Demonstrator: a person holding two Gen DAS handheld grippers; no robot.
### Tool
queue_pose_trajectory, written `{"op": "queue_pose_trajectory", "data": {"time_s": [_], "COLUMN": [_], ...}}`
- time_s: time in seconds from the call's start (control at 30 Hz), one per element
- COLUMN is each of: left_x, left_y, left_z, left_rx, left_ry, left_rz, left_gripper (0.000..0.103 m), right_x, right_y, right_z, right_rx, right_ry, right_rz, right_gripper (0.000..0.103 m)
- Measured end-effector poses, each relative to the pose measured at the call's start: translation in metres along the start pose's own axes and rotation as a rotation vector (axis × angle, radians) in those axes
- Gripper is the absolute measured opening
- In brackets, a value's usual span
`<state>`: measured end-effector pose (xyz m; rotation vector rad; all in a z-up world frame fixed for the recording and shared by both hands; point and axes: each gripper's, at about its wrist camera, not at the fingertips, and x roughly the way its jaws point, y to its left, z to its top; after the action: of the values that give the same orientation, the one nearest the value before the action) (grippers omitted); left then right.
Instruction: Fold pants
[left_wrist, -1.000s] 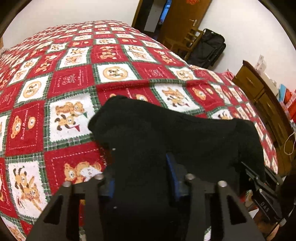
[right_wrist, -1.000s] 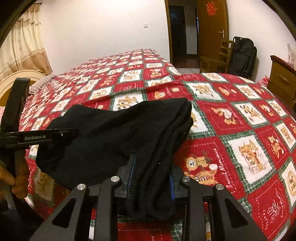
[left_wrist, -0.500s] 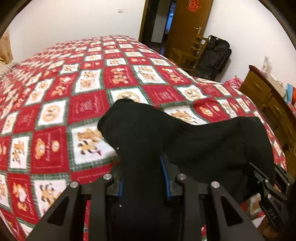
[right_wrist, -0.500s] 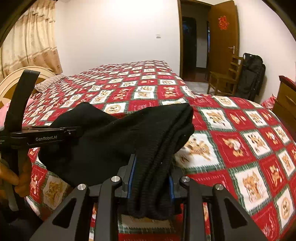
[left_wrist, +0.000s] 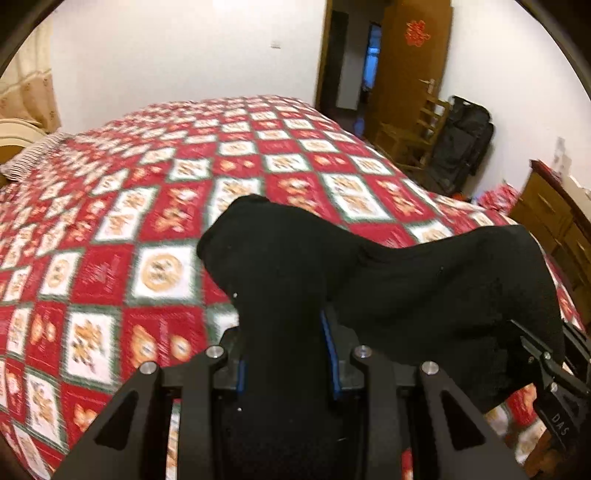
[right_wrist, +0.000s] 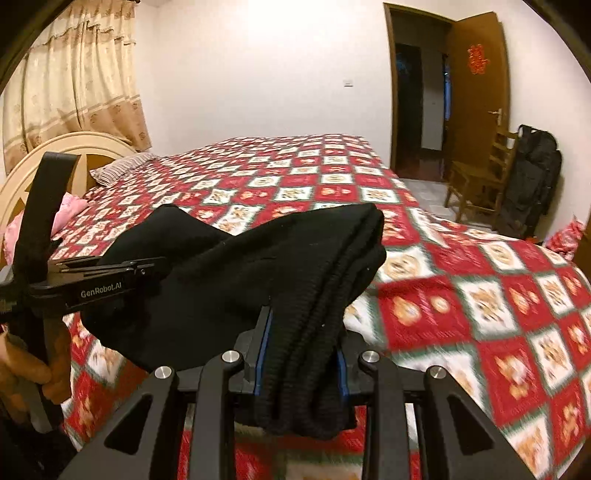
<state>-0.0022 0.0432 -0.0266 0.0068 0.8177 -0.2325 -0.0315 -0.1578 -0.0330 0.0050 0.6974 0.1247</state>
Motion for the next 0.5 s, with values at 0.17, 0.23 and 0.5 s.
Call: {"op": "queue_pose_trajectory", "data": {"time_s": [0.17,0.23,0.5], "left_x": [0.003,0.004,0.011], "left_y": [0.031,0.046,0.102], "left_z": [0.01,0.011,0.028], "left_rx": [-0.053,-0.082,-0.156], "left_ry": [-0.03,-0.04,-0.073], "left_rz": [0.082,0.114,0.262], "left_gripper": [0.033,0.033,0.033], "right_x": [0.028,0.043,0.101], "right_y": [0.028,0.046,0.092], "right_z": [0.024,0.034,0.063], "right_rx": [-0.044,-0.088,-0.16], "right_ry": [-0.014,-0.028,-0.036], "right_rz": [0.056,0.072,0.129], "right_gripper": [0.029,0.029,0.029]}}
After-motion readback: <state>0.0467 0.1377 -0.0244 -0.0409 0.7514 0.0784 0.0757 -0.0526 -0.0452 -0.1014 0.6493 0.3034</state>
